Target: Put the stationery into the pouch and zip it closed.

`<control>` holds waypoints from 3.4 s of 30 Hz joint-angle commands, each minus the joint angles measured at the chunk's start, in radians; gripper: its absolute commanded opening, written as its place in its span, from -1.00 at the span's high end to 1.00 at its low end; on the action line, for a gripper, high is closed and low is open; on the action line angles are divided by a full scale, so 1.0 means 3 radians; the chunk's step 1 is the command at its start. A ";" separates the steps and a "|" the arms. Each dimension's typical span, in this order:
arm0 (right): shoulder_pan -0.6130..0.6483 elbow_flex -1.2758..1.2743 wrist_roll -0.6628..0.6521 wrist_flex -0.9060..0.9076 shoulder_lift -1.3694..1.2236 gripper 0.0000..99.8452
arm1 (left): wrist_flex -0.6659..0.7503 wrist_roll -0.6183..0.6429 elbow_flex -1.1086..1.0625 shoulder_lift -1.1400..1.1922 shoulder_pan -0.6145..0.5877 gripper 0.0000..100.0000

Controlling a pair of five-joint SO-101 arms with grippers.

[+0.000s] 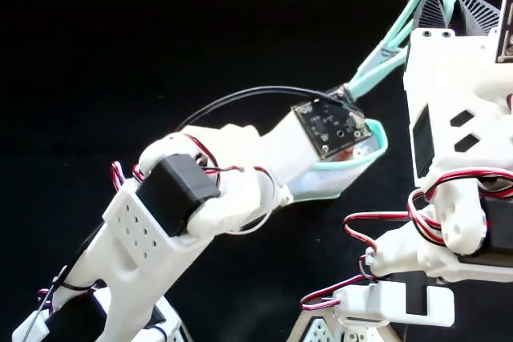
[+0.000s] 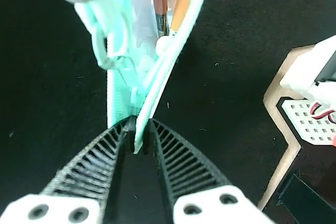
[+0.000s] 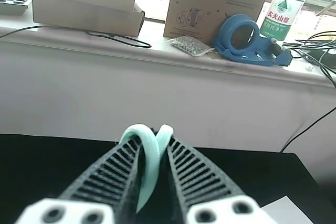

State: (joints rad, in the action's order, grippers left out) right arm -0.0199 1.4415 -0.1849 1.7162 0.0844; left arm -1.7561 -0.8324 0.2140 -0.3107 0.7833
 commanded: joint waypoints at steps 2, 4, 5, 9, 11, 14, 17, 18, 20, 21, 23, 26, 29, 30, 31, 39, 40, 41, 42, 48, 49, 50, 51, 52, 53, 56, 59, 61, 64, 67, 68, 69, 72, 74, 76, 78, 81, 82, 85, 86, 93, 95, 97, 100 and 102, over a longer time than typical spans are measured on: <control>-0.0038 0.0013 0.0020 0.0003 0.0028 0.99 | -0.0051 0.0046 0.0033 0.0013 -0.0003 0.66; -0.0033 0.0018 0.0005 0.0105 0.0033 0.99 | -0.0051 0.0046 0.0090 0.0028 -0.0054 0.63; -0.0033 0.0018 0.0005 0.0151 0.0038 0.99 | -0.0051 0.0041 0.0120 0.0028 -0.0100 0.64; -0.0054 0.0018 0.0000 0.0161 0.0074 0.99 | -0.0051 -0.0041 0.0345 0.0013 -0.0335 0.64; -0.0033 0.0023 0.0000 0.0161 0.0074 0.99 | -0.0051 -0.0118 0.0524 0.0013 -0.0442 0.64; -0.0033 0.0018 0.0005 0.0161 0.0069 0.99 | -0.0051 -0.0179 0.0765 0.0023 -0.0534 0.64; -0.0033 0.0018 0.0005 0.0161 0.0069 0.99 | -0.0051 -0.0281 0.0903 0.0038 -0.0611 0.64; -0.0033 0.0018 0.0005 0.0161 0.0069 0.99 | -0.0056 -0.0302 0.0933 0.0038 -0.0627 0.64; -0.0033 0.0018 0.0005 0.0161 0.0069 0.99 | -0.0056 -0.0307 0.0995 0.0038 -0.0688 0.64; -0.0033 0.0018 0.0005 0.0161 0.0069 0.99 | -0.0056 -0.0307 0.1025 0.0038 -0.0713 0.64; -0.0033 0.0018 0.0015 0.0161 0.0069 0.99 | -0.0056 -0.0307 0.1046 0.0038 -0.0729 0.64; -0.0033 0.0018 0.0015 0.0161 0.0064 0.99 | -0.0056 -0.0322 0.1031 0.0054 -0.0708 0.64; -0.0033 0.0018 0.0005 0.0161 0.0064 0.99 | -0.0056 -0.0573 0.1066 0.0146 -0.0703 0.64; -0.0033 0.0018 0.0005 0.0161 0.0064 0.99 | -0.0056 -0.0619 0.1092 0.0187 -0.0713 0.64; -0.0033 0.0018 0.0005 0.0161 0.0064 0.99 | -0.0056 -0.0629 0.1102 0.0228 -0.0708 0.64; -0.0033 0.0013 0.0005 0.0161 0.0043 0.99 | -0.0051 -0.0639 0.1107 0.0514 -0.0596 0.64; -0.0033 0.0013 0.0005 0.0161 0.0043 0.99 | -0.0051 -0.0639 0.1107 0.0540 -0.0591 0.64; -0.0033 0.0013 0.0005 0.0161 0.0038 0.99 | -0.0051 -0.0639 0.1107 0.0555 -0.0565 0.64; -0.0033 0.0013 0.0005 0.0161 0.0038 0.99 | -0.0051 -0.0639 0.1097 0.0570 -0.0534 0.64; -0.0033 0.0013 0.0015 0.0161 0.0038 0.99 | -0.0051 -0.0629 0.1087 0.0586 -0.0335 0.64; -0.0033 0.0013 0.0015 0.0161 0.0038 0.99 | -0.0051 -0.0629 0.1087 0.0586 -0.0315 0.65; -0.0033 0.0013 0.0015 0.0161 0.0038 0.99 | -0.0051 -0.0629 0.1087 0.0601 -0.0309 0.69; -0.0033 0.0013 0.0015 0.0161 0.0038 0.99 | -0.0051 -0.0634 0.1087 0.0616 -0.0304 0.76; -0.0033 0.0013 0.0015 0.0161 0.0038 0.99 | -0.0051 -0.0639 0.1087 0.0627 -0.0289 0.86; -0.0038 0.0013 0.0015 0.0161 0.0038 0.99 | -0.0051 -0.0639 0.1087 0.0637 -0.0263 0.98; -0.0049 0.0013 0.0010 0.0161 0.0038 0.99 | -0.0051 -0.0639 0.1010 0.0616 -0.0258 0.99; -0.0074 0.0013 0.0005 0.0161 0.0038 0.99 | -0.0051 -0.0639 0.0882 0.0606 -0.0315 0.99; -0.0212 0.0013 0.0005 0.0161 0.0033 0.99 | -0.0051 -0.0639 0.0846 0.0606 -0.0463 0.99; -0.0422 0.0008 0.0005 0.0161 0.0033 0.99 | -0.0046 -0.0639 0.0862 0.0596 -0.0770 0.99; -0.0652 -0.0100 0.0000 0.0161 0.0033 0.99 | -0.0046 -0.0639 0.0836 0.0437 -0.1051 0.99; -0.0708 -0.0182 0.0000 0.0161 0.0038 0.99 | -0.0046 -0.0639 0.0836 0.0361 -0.1133 0.99; -0.0749 -0.0279 0.0000 0.0161 0.0038 0.99 | -0.0046 -0.0639 0.0836 0.0289 -0.1220 0.99; -0.0831 -0.0560 0.0000 0.0151 0.0038 0.99 | -0.0051 -0.0629 0.0816 0.0064 -0.1450 0.99; -0.0831 -0.0678 0.0000 0.0146 0.0038 0.99 | -0.0051 -0.0629 0.0698 -0.0095 -0.1588 0.99; -0.0831 -0.0749 0.0000 0.0146 0.0038 0.99 | -0.0051 -0.0639 0.0458 -0.0274 -0.1695 0.99; -0.0831 -0.0770 0.0000 0.0146 0.0033 0.99 | -0.0051 -0.0639 0.0187 -0.0473 -0.1777 0.99; -0.0831 -0.0770 0.0000 0.0146 0.0033 0.99 | -0.0051 -0.0639 -0.0079 -0.0760 -0.1910 0.99; -0.0831 -0.0770 0.0000 0.0146 0.0033 0.99 | -0.0046 -0.0634 -0.0100 -0.0846 -0.1972 0.99; -0.0831 -0.0841 0.0005 0.0146 0.0028 0.99 | -0.0046 -0.0629 -0.0090 -0.1061 -0.2166 0.99; -0.0831 -0.0913 0.0005 0.0146 0.0028 0.99 | -0.0046 -0.0624 -0.0090 -0.1118 -0.2227 0.99; -0.0985 -0.1690 0.0026 -0.0171 0.0028 0.99 | -0.0046 -0.0619 -0.0100 -0.1394 -0.2468 0.99; -0.1041 -0.2084 0.0026 -0.0315 0.0033 0.99 | -0.0046 -0.0547 -0.0095 -0.1430 -0.2524 0.99; -0.1056 -0.2519 0.0026 -0.0422 0.0038 0.99 | -0.0046 -0.0435 -0.0095 -0.1445 -0.2534 0.99; -0.1041 -0.3168 0.0026 -0.0667 0.0049 0.99 | -0.0046 -0.0404 -0.0095 -0.1445 -0.2529 0.99; -0.1041 -0.3608 0.0026 -0.0923 0.0064 0.99 | -0.0041 -0.0353 -0.0090 -0.1445 -0.2524 0.99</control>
State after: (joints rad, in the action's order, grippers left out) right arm -0.2133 0.5240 -0.1864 1.5643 0.0997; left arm -1.7576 -0.9720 0.1834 -0.7004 0.1158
